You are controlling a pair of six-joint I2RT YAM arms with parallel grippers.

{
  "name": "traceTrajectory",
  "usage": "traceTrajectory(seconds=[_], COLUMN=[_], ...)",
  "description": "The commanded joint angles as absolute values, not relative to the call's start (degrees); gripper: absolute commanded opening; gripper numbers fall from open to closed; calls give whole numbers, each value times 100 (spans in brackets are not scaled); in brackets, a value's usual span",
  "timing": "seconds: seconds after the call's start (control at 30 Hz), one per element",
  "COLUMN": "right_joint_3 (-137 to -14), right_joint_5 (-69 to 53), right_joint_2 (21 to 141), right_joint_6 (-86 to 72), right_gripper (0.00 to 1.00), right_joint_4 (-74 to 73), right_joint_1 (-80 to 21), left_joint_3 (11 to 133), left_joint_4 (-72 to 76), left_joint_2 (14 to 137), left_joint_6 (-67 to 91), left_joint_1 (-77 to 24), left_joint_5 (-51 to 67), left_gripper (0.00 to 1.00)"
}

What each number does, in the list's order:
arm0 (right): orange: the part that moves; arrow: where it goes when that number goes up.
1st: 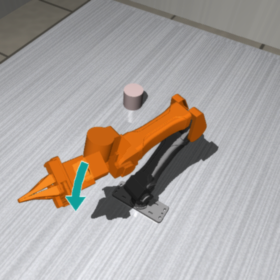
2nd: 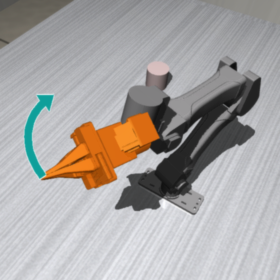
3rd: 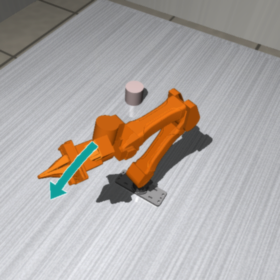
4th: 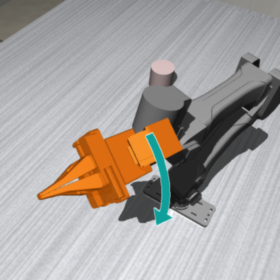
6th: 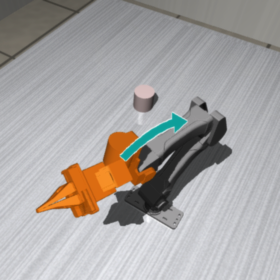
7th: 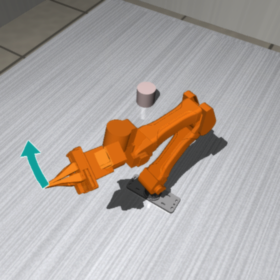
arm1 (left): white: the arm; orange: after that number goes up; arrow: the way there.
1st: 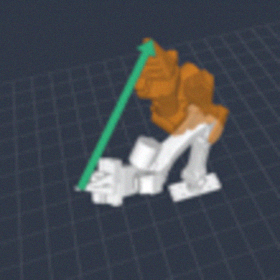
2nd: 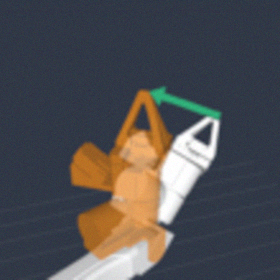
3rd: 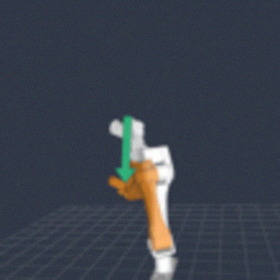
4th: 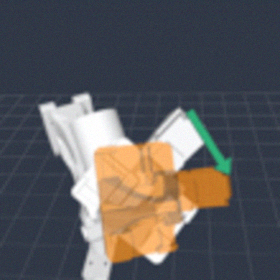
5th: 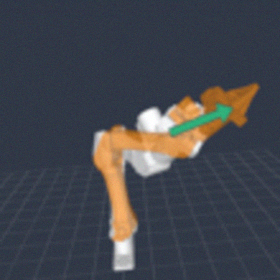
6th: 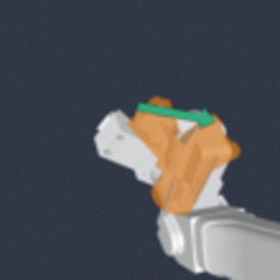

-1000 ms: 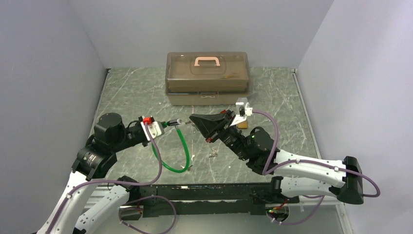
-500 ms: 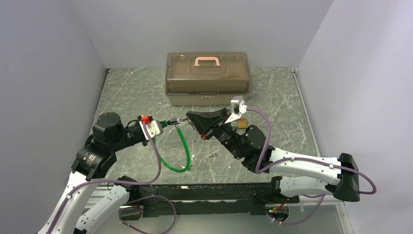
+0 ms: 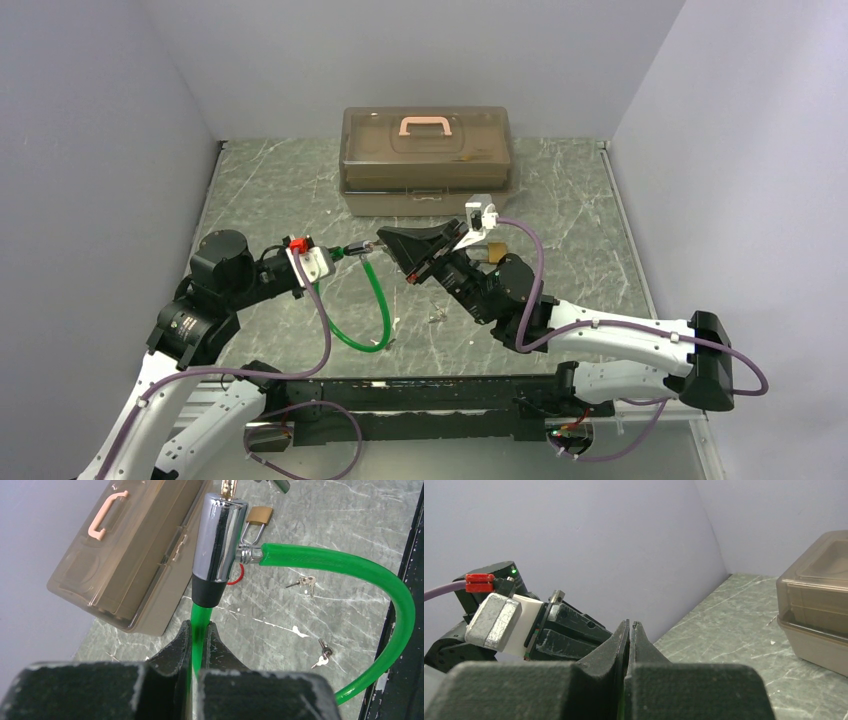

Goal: Unlock with the key
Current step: Unlock the lock.

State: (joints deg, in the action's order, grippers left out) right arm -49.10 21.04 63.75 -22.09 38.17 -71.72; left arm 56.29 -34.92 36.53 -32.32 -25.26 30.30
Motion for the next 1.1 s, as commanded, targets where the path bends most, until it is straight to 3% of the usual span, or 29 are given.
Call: traceTrajectory(seconds=[0.0,1.07], right_joint_3=[-5204,-5352], right_joint_5=[2267,2135], right_joint_2=[6370,6778], right_joint_6=[-2256,-2588], right_gripper=[0,0], right_joint_4=[3817,3393], right_joint_1=[-7199,-7208], left_joint_3=[5965,6085], left_joint_4=[-3078,-2892], left_joint_2=[3608,3671], left_joint_6=[-3239,-2954], left_joint_1=[-2489,-2348], left_joint_5=[3205,3198], left_gripper=[0,0])
